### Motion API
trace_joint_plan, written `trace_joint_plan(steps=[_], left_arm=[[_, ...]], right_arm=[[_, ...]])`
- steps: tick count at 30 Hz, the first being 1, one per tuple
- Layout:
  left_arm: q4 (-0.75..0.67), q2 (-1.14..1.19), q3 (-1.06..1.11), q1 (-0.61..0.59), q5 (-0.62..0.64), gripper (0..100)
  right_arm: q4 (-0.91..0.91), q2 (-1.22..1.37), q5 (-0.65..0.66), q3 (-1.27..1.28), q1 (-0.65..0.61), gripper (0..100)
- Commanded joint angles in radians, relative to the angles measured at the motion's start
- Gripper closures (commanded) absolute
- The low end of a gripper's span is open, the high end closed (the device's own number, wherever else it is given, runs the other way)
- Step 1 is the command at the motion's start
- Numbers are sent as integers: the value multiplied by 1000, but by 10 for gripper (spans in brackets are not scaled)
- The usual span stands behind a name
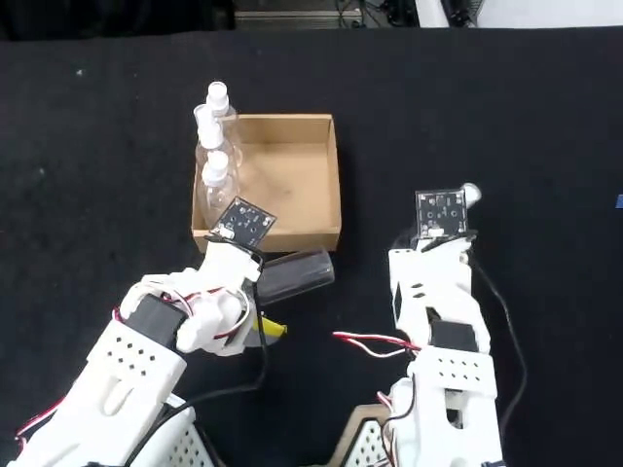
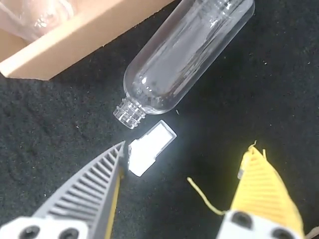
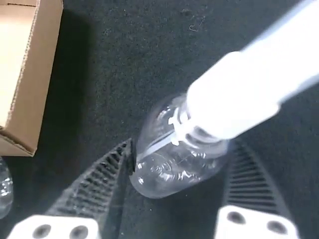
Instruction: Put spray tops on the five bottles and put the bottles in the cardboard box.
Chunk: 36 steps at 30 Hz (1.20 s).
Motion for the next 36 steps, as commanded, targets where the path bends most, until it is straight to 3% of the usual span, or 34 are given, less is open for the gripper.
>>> trace_joint_plan(steps=[1,6,21,28,36], left_arm=[[-23,-20,-7,-10,-9,668],[-21,-20,-7,-10,-9,668],[-18,-20,-7,-10,-9,668],[-11,-20,-31,-10,-9,668],[157,-20,-117,-12,-9,668]], right_arm=[[-34,-22,2,-4,21,902],[-37,-30,-17,-38,95,988],[288,-266,-71,-272,115,969],[325,-271,-135,-432,-61,973],[249,-51,-164,-544,-316,973]])
